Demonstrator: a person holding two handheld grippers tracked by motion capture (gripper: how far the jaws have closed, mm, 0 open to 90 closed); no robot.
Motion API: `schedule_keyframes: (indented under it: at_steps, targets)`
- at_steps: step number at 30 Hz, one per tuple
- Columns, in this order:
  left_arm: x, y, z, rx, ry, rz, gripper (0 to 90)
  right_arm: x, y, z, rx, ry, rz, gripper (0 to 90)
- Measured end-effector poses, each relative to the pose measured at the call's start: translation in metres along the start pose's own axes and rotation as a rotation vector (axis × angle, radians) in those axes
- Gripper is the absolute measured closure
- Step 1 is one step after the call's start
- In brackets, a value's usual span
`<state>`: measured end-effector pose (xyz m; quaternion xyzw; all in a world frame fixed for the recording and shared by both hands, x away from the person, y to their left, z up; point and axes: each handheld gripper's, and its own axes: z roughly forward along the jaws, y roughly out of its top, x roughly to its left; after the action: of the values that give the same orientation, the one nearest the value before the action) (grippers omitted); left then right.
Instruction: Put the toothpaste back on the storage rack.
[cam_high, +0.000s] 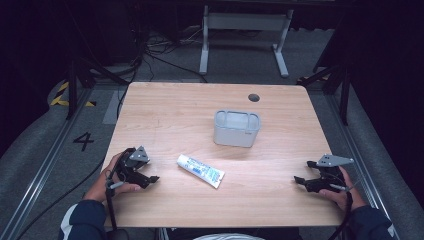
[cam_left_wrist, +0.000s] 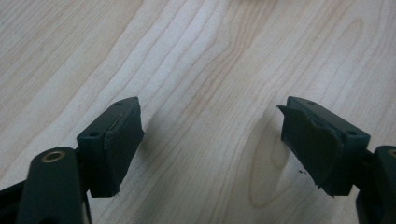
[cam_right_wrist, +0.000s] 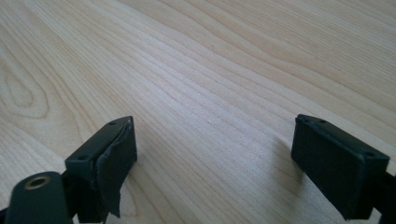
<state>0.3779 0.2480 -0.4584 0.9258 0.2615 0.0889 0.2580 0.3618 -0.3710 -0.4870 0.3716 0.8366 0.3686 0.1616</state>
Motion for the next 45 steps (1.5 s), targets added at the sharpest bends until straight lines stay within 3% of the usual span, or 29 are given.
schedule_keyframes:
  at_steps: [4, 9, 12, 16, 22, 30, 45]
  targets:
    - [-0.007, 0.015, -0.005, 0.028, 0.008, 0.073, 21.2, 0.0, 0.0, 0.0, 0.002, 0.001, 0.0, 14.1]
    - [-0.012, 0.035, -0.011, 0.001, 0.002, 0.123, 21.0, 0.0, 0.0, 0.0, 0.002, 0.001, 0.0, 14.0]
    - [-0.016, 0.046, -0.011, -0.008, -0.014, 0.156, 21.0, 0.0, 0.0, 0.0, 0.002, 0.001, 0.0, 14.0]
    - [-0.024, 0.062, -0.006, 0.018, -0.067, 0.203, 21.8, 0.0, 0.0, 0.0, 0.002, 0.001, 0.0, 14.0]
    - [-0.033, 0.082, 0.001, 0.028, -0.103, 0.26, 21.4, 0.0, 0.0, 0.0, 0.002, 0.001, 0.0, 14.0]
    - [-0.039, 0.108, 0.014, 0.036, -0.131, 0.31, 21.4, 0.0, 0.0, 0.0, 0.002, 0.001, 0.0, 14.0]
    - [-0.052, 0.134, 0.043, 0.071, -0.189, 0.372, 21.3, 0.0, 0.0, 0.0, 0.002, 0.001, 0.0, 14.0]
